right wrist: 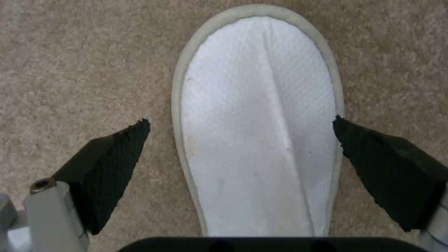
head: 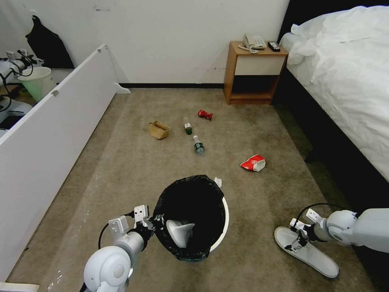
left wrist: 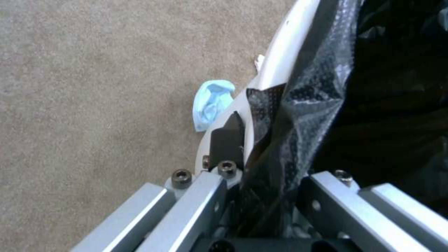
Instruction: Pick up the trash bin, then pick up the garbage from the floor and place it into the trash bin.
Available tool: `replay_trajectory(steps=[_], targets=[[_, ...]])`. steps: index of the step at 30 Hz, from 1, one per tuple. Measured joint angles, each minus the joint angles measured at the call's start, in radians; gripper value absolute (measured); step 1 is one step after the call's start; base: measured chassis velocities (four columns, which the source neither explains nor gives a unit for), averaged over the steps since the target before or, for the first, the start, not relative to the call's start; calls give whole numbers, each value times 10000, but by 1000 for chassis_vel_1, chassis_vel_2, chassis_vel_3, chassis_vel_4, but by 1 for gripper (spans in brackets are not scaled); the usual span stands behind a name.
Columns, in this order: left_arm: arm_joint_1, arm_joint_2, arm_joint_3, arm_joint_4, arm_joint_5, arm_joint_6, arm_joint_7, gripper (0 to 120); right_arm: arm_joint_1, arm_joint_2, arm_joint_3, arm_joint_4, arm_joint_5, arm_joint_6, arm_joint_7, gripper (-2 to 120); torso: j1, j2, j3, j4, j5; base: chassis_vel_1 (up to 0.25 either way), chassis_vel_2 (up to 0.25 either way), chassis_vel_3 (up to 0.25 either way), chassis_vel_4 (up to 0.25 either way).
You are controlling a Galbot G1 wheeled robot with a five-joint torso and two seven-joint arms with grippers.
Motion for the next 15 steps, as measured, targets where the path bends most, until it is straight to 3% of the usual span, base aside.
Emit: replay_trajectory(steps=[3,8,13,15], targets=[[-4,-10,2,6,-1,-1,-1,2,-1,-22,-22,-35,0,2,3,96,0,0,0,0,0,0,0,0,0],[-5,-25,0,6,-3,-4,-1,2,-4,-51,-34,-65,2,26,-2,80,0,0,0,0,0,0,0,0,0],[11,-58,-21,2,-3,-7,-1,2,-6,-104,-58,-121,-10,113,-10,57,0,0,0,1,0,0,0,0,0],[17,-63,-28,-3,-1,-8,-1,2,-5,-112,-66,-122,-11,123,-10,54,0,0,0,0,0,0,0,0,0]])
